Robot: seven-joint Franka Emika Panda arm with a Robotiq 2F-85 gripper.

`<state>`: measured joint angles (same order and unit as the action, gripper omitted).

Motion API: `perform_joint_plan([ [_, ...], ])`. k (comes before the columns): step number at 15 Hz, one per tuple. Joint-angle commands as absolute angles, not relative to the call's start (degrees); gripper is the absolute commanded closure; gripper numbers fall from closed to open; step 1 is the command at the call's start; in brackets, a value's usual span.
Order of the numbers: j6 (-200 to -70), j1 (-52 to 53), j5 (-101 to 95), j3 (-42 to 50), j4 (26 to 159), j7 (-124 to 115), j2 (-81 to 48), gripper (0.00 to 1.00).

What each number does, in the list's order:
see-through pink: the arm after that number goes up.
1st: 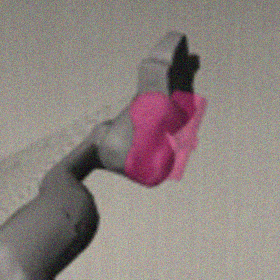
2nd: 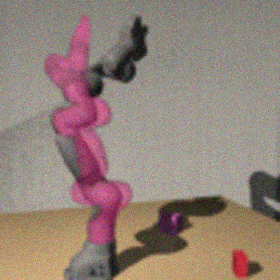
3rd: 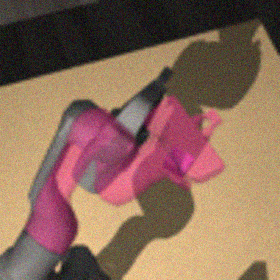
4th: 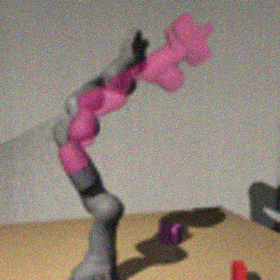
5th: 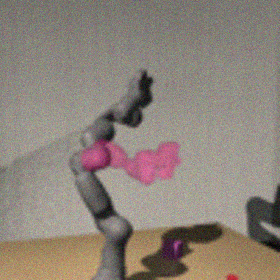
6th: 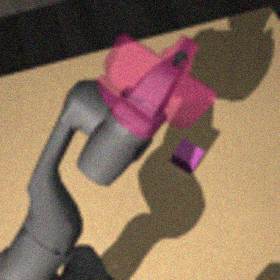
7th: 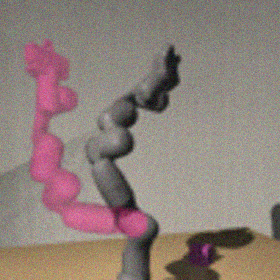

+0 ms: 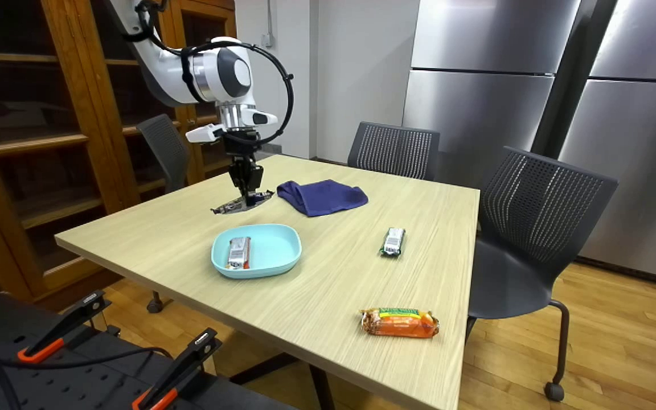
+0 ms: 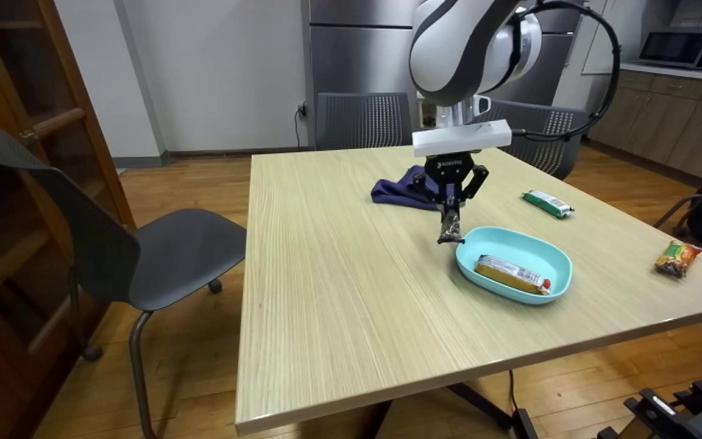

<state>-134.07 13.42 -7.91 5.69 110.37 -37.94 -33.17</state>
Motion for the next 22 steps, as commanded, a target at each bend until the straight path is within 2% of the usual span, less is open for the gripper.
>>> perform_joint_plan([
  [1, -136.2, 12.3, -11.9, 6.0, 118.2, -30.7, -26.8, 0.96],
  [13, -145.2, 7.2, -22.1, 8.3, 125.0, -13.1, -24.9, 0.96],
  [22, -153.9, 7.3, -28.7, 8.3, 131.9, -3.1, -24.3, 0.96],
])
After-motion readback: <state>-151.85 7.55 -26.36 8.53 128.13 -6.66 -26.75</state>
